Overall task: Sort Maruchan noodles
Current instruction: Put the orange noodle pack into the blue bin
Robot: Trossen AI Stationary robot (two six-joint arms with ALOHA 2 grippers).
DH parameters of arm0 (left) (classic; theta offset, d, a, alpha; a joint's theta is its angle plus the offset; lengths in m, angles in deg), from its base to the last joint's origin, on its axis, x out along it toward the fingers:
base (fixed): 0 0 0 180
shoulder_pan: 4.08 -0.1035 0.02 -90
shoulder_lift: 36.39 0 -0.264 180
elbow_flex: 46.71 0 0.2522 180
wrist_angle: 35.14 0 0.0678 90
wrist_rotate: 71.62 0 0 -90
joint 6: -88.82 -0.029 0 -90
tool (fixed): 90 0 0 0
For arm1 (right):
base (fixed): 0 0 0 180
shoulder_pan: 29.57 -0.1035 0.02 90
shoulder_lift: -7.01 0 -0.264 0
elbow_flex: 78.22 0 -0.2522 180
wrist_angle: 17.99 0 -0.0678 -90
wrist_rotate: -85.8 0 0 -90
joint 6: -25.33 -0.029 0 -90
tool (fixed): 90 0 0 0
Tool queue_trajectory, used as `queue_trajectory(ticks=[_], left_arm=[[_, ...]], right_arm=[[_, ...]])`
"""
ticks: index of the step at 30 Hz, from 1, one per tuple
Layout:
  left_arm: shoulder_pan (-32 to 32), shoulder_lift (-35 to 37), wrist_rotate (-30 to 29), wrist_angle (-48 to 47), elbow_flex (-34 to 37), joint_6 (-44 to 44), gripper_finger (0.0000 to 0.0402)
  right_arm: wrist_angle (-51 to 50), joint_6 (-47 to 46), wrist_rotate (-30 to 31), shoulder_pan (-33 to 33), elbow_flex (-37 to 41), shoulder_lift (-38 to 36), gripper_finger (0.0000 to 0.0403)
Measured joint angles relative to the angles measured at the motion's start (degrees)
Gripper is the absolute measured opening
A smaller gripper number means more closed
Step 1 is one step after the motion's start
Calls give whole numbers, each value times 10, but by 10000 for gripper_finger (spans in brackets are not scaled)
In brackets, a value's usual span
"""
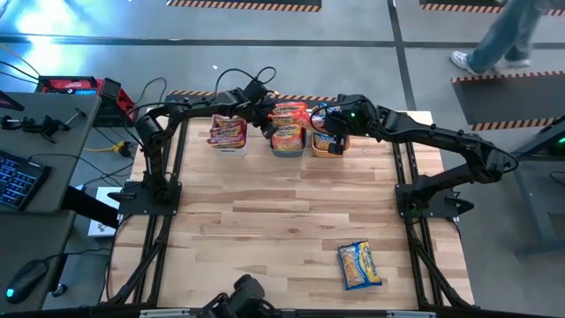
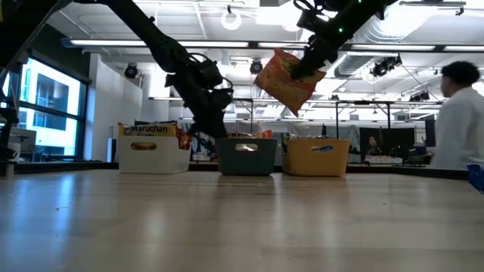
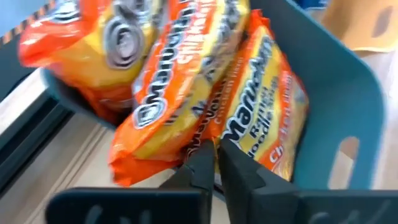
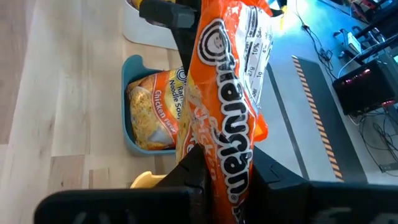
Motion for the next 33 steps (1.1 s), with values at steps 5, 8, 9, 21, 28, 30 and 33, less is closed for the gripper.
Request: queue_trajectory(ticks=[5,8,9,21,28,30,33], left_arm=[[0,0,13,-3,0,-9,6],[0,0,11,-5,0,4,3],[0,0,3,-5,0,14,2],[8,0,-9,-28,-7,29,122],[8,0,-8,-42,-8,5,164],[8,0,-8,-41,-8,-1,159],[8,0,-8,-39,-8,-6,138]], right_arm=[[0,0,-13,0,0,0,32],[0,0,-19,0,0,0,32],[0,0,-20,0,0,0,32],[0,0,-20,0,0,0,32],[-2,0,-20,0,0,0,32],[-2,0,-20,0,0,0,32],[-2,0,-24,0,0,0,32]])
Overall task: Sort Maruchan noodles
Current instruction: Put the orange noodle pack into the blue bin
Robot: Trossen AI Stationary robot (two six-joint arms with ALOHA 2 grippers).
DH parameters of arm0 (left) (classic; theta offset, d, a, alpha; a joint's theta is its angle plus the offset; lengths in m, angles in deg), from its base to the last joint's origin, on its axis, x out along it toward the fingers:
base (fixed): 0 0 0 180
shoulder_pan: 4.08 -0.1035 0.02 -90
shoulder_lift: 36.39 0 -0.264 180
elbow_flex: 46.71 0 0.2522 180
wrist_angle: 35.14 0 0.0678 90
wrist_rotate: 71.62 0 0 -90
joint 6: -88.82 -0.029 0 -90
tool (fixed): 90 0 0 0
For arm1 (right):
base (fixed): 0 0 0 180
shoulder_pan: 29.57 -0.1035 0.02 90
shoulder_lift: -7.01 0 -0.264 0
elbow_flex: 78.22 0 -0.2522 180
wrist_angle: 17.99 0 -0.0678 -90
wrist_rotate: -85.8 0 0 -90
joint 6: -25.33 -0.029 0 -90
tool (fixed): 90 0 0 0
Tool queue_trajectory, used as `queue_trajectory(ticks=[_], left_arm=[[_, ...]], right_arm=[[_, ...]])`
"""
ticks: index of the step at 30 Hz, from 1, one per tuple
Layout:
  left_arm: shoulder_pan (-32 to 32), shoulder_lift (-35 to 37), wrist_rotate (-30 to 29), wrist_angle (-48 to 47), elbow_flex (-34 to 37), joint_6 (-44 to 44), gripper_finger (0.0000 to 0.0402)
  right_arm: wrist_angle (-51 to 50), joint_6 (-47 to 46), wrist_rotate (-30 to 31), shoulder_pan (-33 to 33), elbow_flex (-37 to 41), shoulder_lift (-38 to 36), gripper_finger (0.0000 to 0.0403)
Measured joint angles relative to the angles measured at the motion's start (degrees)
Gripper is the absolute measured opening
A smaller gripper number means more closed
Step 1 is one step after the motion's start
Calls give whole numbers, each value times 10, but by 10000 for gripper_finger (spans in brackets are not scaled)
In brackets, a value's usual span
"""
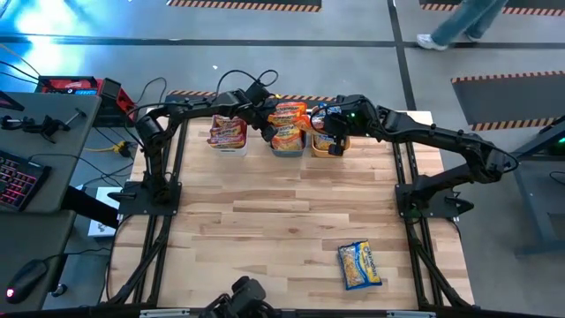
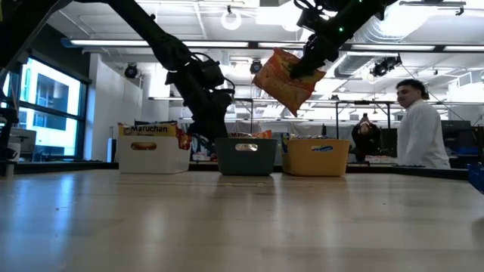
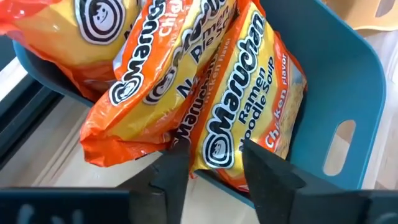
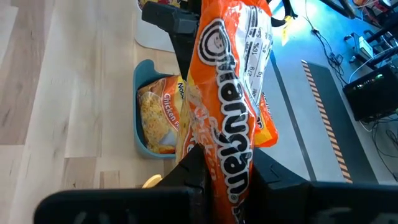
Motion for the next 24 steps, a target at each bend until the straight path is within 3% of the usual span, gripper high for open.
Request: queue_trajectory(ticks=[11,17,24], left_arm=[[-4,-16,7,1,0,-65,11],[-2,-2,-17,24,0,-100,1],[19,32,-85,60,0,-145,0]], right_arm=[[0,0,0,0,0,0,32],[-1,0,-5,0,0,0,32],[33,0,-57,6,-1,36,32]])
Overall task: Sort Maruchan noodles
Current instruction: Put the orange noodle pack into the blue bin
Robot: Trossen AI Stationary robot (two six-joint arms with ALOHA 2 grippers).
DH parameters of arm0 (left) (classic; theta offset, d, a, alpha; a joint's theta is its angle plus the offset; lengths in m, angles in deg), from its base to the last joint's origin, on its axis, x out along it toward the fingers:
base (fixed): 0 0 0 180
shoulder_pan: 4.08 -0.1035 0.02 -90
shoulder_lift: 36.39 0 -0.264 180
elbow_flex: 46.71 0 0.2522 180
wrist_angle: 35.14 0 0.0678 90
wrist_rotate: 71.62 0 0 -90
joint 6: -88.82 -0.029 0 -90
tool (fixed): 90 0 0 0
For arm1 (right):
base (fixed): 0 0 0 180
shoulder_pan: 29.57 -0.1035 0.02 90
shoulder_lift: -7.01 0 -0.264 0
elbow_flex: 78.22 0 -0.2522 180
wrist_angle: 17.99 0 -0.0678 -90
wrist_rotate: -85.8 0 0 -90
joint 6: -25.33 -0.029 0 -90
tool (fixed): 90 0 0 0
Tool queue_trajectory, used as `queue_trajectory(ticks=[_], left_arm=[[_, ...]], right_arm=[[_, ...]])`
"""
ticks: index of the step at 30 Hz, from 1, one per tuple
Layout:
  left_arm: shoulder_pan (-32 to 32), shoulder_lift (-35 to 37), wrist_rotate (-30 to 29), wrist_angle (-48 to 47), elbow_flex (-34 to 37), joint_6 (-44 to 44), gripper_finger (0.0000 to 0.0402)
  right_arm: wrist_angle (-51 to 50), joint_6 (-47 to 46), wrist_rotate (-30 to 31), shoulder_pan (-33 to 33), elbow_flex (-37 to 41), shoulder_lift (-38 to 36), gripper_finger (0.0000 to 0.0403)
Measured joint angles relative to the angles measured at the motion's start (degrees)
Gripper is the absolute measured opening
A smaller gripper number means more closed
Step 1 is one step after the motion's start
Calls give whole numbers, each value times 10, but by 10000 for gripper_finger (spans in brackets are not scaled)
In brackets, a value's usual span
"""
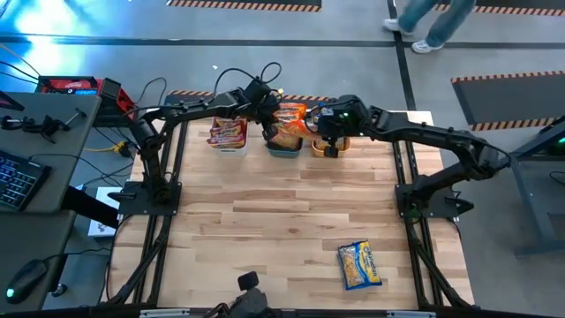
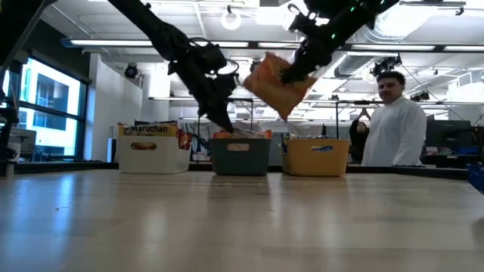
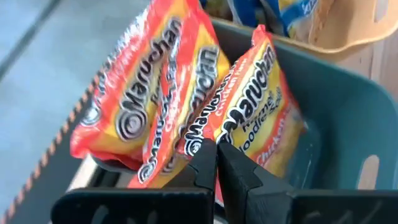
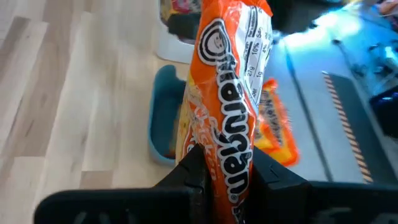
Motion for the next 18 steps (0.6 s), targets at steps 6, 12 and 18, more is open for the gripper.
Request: queue_trajectory(ticks=[6,12,18], left_arm=[[13,14,-31,24,0,-1,0],[16,14,-47,44,0,5,0],[13,14,-49,49,0,11,0]], right_arm=[[14,2,-19,11,-12,72,32],[1,20,-45,4,-79,137,32],[-60,26,-48,5,-155,216,31]])
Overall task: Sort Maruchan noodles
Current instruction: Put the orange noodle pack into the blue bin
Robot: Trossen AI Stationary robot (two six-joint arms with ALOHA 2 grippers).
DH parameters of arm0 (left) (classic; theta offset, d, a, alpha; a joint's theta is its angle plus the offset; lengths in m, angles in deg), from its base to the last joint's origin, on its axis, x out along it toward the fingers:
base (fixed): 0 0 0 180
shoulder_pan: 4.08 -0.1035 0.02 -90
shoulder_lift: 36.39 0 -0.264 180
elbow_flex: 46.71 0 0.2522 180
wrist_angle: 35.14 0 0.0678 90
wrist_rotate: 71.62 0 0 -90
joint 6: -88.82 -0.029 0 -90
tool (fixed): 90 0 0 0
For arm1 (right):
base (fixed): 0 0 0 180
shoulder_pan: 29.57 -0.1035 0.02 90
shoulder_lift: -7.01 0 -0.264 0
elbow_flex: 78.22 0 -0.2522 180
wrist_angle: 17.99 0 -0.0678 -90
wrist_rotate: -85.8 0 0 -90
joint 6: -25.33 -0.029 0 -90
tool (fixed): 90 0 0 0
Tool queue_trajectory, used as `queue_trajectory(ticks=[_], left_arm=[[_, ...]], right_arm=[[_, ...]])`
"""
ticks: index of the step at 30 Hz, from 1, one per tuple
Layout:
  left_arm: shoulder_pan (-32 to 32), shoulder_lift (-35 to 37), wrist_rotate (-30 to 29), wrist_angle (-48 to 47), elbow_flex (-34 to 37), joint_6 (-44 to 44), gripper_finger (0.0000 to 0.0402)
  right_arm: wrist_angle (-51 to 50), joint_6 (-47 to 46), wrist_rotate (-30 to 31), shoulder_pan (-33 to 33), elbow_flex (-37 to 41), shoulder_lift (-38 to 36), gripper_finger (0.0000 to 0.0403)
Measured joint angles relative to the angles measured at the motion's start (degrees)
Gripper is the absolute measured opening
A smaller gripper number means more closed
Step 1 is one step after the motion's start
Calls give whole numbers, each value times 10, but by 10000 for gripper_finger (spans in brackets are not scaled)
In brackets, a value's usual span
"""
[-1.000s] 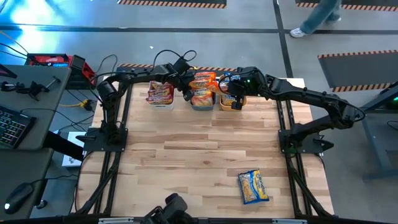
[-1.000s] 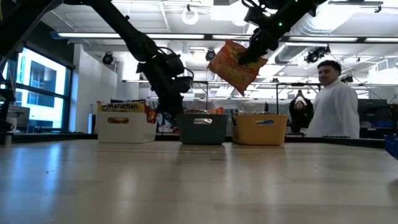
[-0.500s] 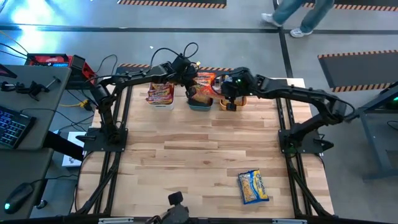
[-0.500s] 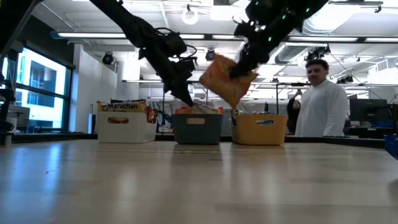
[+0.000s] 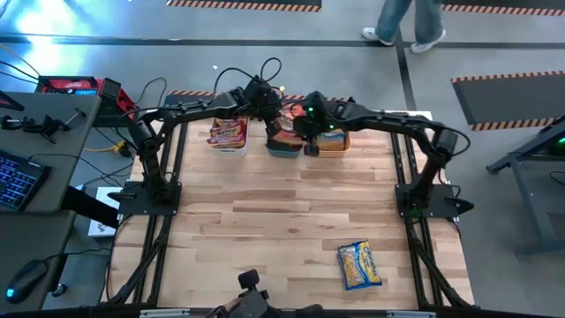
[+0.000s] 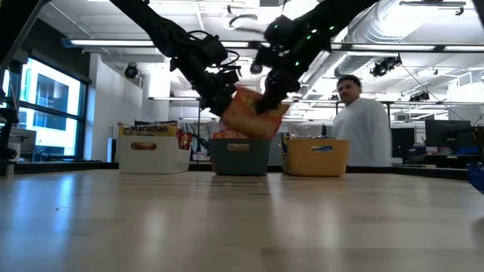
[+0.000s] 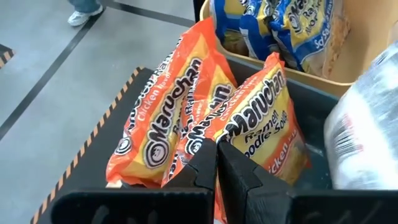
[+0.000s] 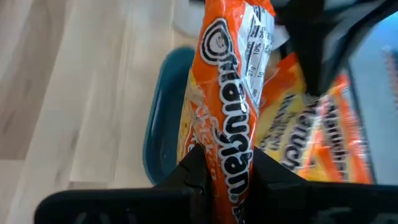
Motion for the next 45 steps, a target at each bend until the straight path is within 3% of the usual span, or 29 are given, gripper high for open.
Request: queue_trajectory(ticks=[7,18,23,34,39,45], left_arm=[[-2,0,0,0,0,-3,0],[4,0,5,-8,0,-5,0],[13,1,5,-11,0,-5,0],[17,1,5,-21,0,0,0],[20,2,5,-20,13,7,0],[27,34,6,31,76,21,0]], right_arm=[[-56,2,0,0,-53,66,31],[-56,-6,20,2,-58,103,40],[-55,-6,35,2,-58,111,73],[-36,-10,60,0,-57,108,194],[-33,-22,57,3,-57,107,204],[-23,-30,53,10,-57,107,204]])
